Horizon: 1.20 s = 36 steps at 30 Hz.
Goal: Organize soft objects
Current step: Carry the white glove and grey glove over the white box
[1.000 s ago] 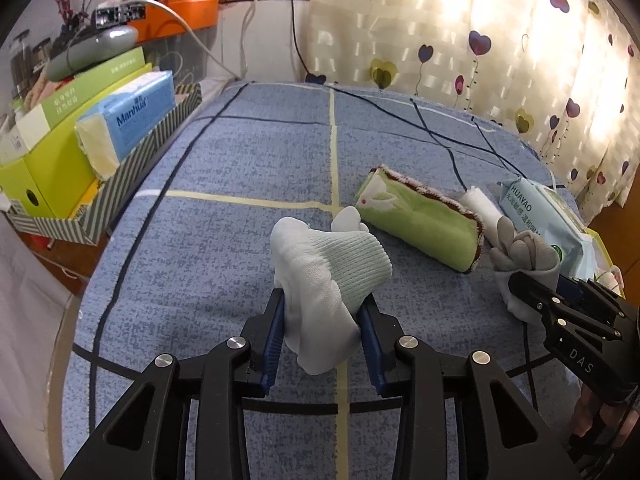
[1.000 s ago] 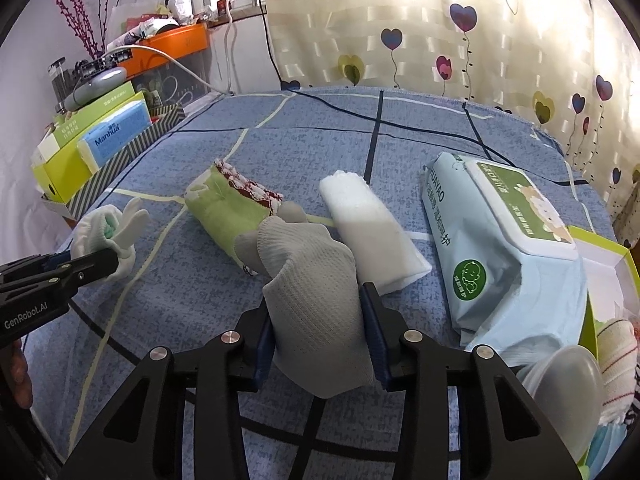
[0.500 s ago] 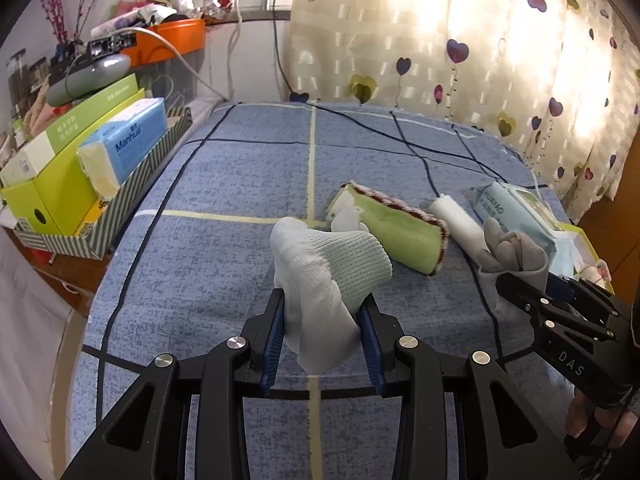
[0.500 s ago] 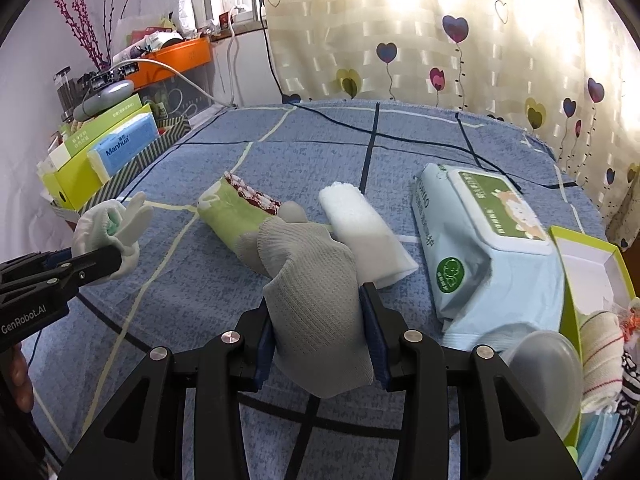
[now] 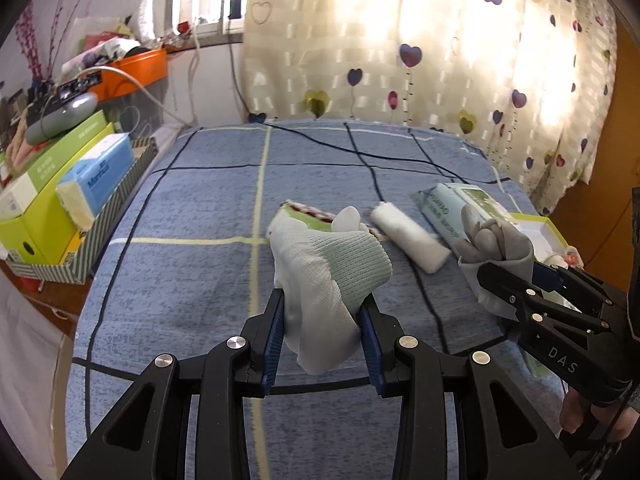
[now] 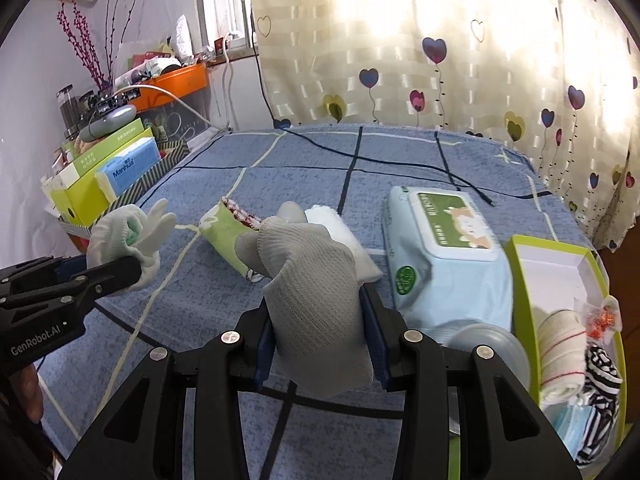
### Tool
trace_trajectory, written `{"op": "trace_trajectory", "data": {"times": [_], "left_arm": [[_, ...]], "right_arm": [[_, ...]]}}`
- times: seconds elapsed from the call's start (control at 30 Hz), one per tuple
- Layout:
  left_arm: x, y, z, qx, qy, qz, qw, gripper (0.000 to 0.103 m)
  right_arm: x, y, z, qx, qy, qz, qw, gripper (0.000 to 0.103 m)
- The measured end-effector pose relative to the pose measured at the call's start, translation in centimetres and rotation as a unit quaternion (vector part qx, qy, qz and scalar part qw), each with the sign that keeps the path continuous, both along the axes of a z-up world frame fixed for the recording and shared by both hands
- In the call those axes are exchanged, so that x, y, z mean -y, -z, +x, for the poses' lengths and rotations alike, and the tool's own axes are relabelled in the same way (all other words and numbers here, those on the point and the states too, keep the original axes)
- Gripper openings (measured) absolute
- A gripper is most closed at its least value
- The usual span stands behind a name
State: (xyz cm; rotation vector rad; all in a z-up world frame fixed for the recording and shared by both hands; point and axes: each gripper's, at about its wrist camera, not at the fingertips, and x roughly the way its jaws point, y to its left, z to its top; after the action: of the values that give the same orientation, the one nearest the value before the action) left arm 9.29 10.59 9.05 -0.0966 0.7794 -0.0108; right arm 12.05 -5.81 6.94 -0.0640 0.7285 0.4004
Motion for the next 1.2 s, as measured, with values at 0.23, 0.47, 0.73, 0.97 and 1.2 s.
{"op": "trace_trajectory", "data": {"times": [0.23, 0.47, 0.73, 0.97, 1.2], "left_arm": [[2.1, -0.7, -0.2, 0.005, 0.025, 0.000, 0.9997, 0.034], [4.8, -1.3, 0.1, 0.007, 0.057, -0.003, 0.9984, 0.034], [8.8, -2.3, 0.8, 0.015, 0.101, -0.003, 0.9948, 0.034], [12.1, -2.8, 1.6, 0.017, 0.139, -0.007, 0.9901, 0.034], [15.1, -3.4, 2.3, 0.018, 0.175, -0.016, 0.9842, 0.034]], "right_arm": [[2.1, -1.1, -0.7, 0.009, 0.014, 0.004, 1.000, 0.040], [4.9, -2.3, -1.5, 0.021, 0.039, 0.008, 0.999, 0.040], [8.7, -3.6, -2.0, 0.032, 0.074, 0.009, 0.997, 0.040], [11.9, -4.1, -2.5, 0.036, 0.106, 0.006, 0.994, 0.040], [15.3, -4.4, -2.9, 0.035, 0.139, 0.001, 0.990, 0.040]]}}
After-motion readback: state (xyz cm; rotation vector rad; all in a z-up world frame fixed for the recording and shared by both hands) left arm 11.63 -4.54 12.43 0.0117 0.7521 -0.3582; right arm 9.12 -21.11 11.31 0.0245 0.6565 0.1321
